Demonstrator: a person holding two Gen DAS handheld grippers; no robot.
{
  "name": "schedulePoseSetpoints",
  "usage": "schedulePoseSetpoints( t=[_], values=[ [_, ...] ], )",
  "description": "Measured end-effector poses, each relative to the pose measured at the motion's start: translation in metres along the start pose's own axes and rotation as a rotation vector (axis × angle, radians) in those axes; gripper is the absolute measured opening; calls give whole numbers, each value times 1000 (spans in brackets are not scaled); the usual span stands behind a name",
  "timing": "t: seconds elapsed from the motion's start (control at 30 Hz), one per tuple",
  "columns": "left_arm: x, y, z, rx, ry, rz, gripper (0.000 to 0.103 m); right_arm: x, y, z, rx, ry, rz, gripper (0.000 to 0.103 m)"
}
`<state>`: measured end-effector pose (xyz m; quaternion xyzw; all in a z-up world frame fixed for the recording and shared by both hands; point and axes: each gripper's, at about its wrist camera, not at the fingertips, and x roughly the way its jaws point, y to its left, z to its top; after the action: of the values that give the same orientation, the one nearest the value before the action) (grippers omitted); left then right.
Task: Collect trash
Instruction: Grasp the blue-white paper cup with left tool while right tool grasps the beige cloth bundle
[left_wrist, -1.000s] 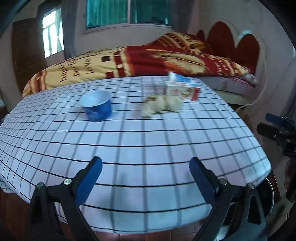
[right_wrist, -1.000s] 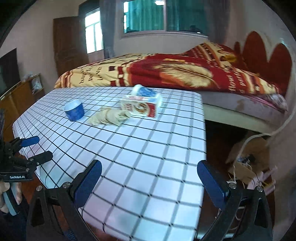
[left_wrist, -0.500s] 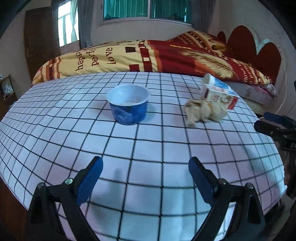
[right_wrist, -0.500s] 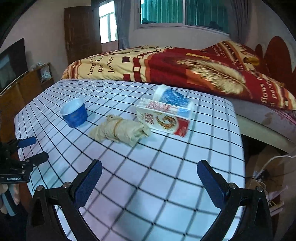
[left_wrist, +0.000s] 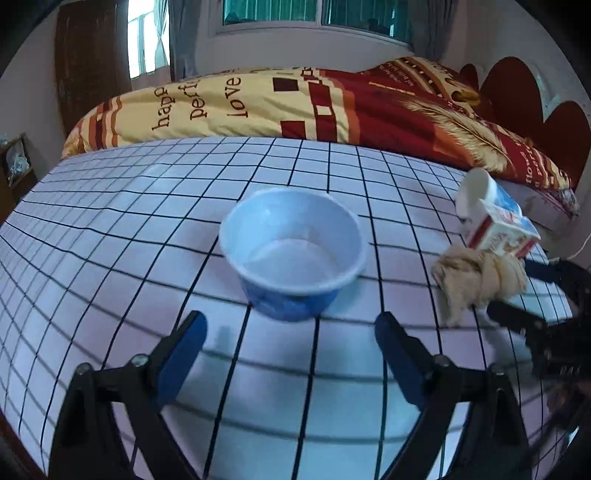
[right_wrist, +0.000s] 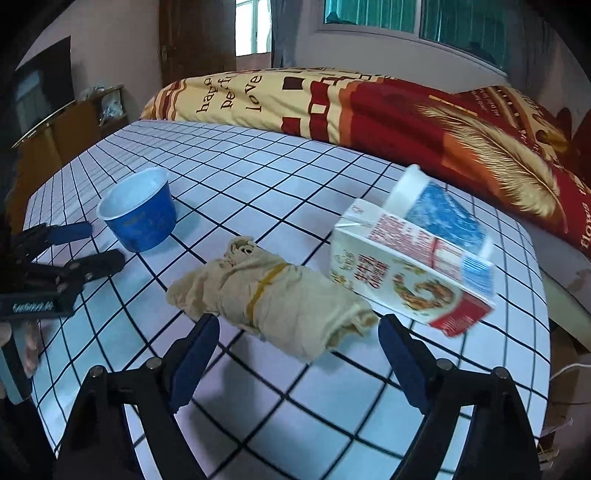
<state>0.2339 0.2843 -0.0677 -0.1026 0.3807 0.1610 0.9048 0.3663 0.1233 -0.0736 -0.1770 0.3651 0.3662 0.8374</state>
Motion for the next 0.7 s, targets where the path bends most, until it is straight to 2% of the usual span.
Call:
schedulePoseSetpoints(
  t=[0.13,0.17,0.27,0.37,0.47,0.63,0.67,0.7],
  values=[
    [9,1,9,-1,10,-2,91,9,6,10,-14,8,10,86],
    [13,1,12,0,16,-1,91,12,7,13,-19,11,14,82],
    [19,2,17,-1,22,2,90,17,10,17,-18,27,30,67],
    [22,4,20,-10,30,-11,75,18,11,16,-2,35,48,50],
    [19,1,18,3,26,-20,75,14,10,12,29,38,60,41],
    [-1,-3,3,28,7,-32,75,0,8,-1,127,53,90,40],
    [-4,-4,0,32,6,-32,75,-3,8,-4,155,60,104,42],
    [-8,-5,-4,36,8,-35,75,-6,9,-6,163,61,119,49]
  ],
)
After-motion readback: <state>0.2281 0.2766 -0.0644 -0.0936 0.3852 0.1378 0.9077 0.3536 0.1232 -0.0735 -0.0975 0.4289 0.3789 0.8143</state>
